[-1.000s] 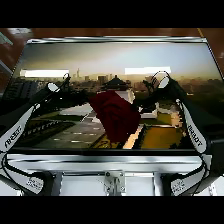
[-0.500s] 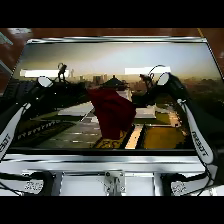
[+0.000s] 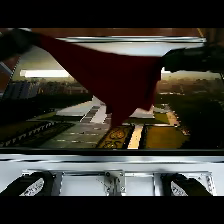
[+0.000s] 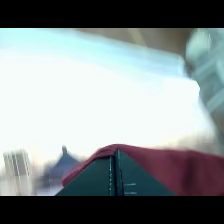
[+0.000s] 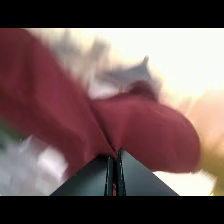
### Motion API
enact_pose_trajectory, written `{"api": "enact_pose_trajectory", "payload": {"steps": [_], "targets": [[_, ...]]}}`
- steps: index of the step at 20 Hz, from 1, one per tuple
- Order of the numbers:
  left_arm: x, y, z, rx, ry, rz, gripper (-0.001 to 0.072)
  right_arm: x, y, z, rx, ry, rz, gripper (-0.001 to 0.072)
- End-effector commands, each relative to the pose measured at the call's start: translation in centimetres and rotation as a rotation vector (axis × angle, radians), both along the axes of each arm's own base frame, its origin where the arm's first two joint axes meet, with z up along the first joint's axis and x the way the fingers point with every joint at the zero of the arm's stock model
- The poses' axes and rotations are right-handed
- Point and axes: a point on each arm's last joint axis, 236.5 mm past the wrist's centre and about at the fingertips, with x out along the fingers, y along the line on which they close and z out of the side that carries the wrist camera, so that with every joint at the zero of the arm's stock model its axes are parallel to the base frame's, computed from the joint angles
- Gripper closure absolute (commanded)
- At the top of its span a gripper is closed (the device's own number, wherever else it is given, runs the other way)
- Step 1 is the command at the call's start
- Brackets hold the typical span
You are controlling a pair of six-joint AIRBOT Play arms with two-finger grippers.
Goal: Fold the shirts.
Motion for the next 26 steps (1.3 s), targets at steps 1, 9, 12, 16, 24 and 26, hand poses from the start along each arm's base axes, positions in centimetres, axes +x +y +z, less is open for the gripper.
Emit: {"api": "enact_pose_trajectory", "payload": {"steps": [1,9,12,16,24,26], "targets": [[-7.2,2.5,9.8,-0.016,-0.271,0.095,0.0678,-4.8,-1.7,10.1,0.019,-0.317,-0.056,0.0655],[-13.4,-0.1,9.6,0.057,-0.257,-0.013,0.0678,-9.7,-3.3,17.6,0.07,-0.578,-0.122,0.0655],[-12.1,-0.5,1.6,0.174,-0.029,-0.069,0.0679,-7.6,-3.5,14.9,0.014,-0.496,-0.125,0.0655],[-10.7,0.4,-10.1,0.204,0.283,-0.075,0.0679,-2.4,-3.2,5.3,-0.102,-0.19,-0.084,0.0655],[-12.9,-3.4,-25.0,0.189,0.599,-0.207,0.0679,4.4,3.8,-18.6,0.064,0.504,0.137,0.0654],[-13.0,-4.0,-26.3,0.186,0.609,-0.213,0.0678,6.8,3.6,-22.3,0.101,0.565,0.063,0.0646]]}}
